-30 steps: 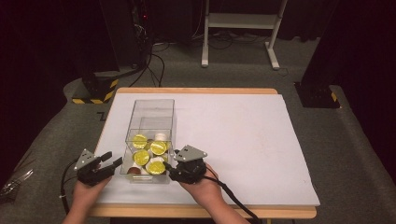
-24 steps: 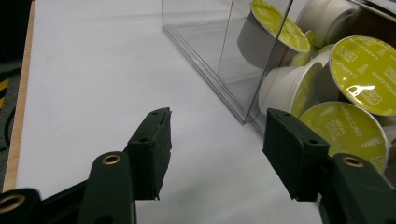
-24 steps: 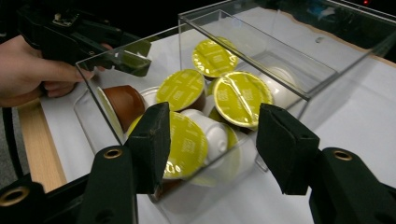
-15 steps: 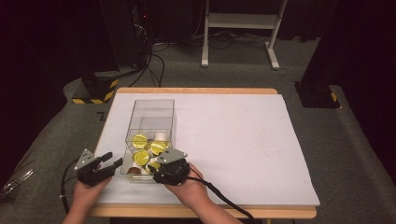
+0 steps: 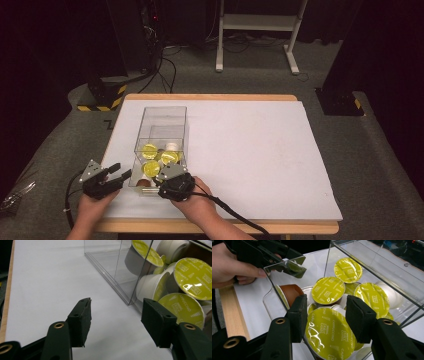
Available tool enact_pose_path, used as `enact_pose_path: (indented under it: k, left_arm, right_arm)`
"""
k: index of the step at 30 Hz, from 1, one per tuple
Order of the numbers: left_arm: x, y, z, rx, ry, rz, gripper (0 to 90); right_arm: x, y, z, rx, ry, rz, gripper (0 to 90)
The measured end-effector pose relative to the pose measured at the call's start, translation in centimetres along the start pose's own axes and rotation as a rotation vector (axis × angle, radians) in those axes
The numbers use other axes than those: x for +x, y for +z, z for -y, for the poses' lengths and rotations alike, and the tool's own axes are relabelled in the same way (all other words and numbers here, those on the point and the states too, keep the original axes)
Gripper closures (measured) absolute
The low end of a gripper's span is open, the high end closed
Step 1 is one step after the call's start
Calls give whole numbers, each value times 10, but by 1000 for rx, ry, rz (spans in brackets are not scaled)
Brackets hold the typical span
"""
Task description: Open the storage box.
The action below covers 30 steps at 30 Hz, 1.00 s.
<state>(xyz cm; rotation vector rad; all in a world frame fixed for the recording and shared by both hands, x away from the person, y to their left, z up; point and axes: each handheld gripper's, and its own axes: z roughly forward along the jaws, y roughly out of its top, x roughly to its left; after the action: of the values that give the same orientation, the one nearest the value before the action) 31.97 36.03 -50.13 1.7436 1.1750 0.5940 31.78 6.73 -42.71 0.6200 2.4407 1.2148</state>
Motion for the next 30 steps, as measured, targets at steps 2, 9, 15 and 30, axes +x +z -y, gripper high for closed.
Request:
enact_pose_path:
  k: [2,9,15,30]
  left_arm:
    - [0,0,0,1,1,1,414]
    - [0,0,0,2,-2,3,414]
    - [-1,0,0,4,-2,1,414]
    - [-2,1,0,6,2,2,414]
  right_arm:
    - [0,0,0,3,-1,2,533]
    - [-4,-6,0,-5,1,24,562]
    - [-11,-14,3,-31,30,30,608]
    - [-15,-25,17,-57,78,20,620]
